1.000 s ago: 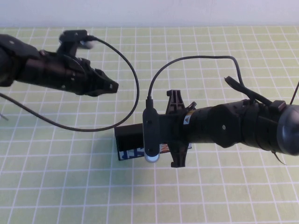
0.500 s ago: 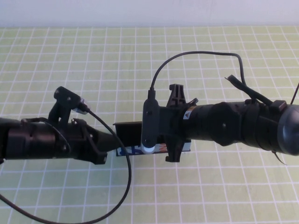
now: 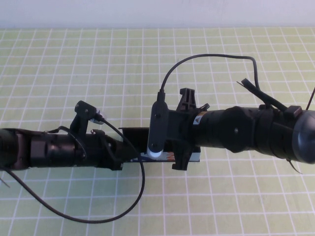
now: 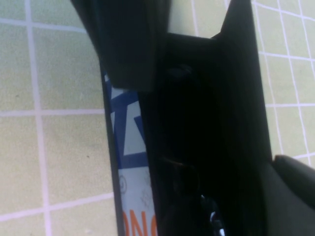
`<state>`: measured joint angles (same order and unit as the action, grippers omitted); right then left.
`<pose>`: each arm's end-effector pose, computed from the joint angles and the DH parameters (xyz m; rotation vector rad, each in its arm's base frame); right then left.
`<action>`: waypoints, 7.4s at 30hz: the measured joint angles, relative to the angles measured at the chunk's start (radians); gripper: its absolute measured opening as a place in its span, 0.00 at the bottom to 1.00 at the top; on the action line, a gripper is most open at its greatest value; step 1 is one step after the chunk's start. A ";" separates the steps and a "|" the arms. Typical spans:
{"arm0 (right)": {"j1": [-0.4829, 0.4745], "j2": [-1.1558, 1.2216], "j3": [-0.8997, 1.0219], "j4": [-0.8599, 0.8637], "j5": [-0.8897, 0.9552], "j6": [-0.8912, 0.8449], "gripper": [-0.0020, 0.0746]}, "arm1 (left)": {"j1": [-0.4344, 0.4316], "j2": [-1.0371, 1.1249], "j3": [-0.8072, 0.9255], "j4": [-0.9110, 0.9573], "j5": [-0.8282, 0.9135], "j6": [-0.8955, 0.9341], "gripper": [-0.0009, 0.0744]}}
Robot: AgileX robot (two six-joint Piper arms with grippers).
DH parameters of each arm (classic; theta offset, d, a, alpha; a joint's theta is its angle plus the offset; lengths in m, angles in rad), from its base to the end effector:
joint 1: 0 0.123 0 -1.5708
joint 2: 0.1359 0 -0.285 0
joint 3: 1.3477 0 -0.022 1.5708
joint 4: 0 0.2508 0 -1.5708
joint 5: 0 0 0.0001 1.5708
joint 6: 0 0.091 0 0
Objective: Take glasses out of glasses case
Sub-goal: Pick up the glasses from the glasses case
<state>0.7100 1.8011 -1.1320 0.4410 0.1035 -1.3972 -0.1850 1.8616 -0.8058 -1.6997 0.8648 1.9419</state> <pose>0.2966 0.2603 0.2127 -1.6802 1.4918 -0.0844 0.3008 -0.1262 0.1447 0.7862 2.1052 -1.0127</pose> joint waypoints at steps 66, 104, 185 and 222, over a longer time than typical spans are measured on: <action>0.000 -0.185 0.002 0.449 0.199 0.109 0.19 | 0.047 0.066 -0.079 -0.021 0.016 0.191 0.01; -0.101 0.056 -0.127 0.005 0.064 0.920 0.00 | 0.047 0.066 -0.079 -0.021 0.020 0.163 0.01; -0.003 0.341 -0.723 -0.321 1.046 0.762 0.41 | 0.077 0.042 -0.138 -0.008 -0.066 -0.132 0.01; -0.001 0.356 -0.771 -0.396 0.999 0.832 0.40 | 0.077 0.042 -0.138 0.002 -0.068 -0.132 0.01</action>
<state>0.7094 2.1570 -1.9029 0.0446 1.1023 -0.5651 -0.1079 1.9036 -0.9434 -1.6979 0.7966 1.8096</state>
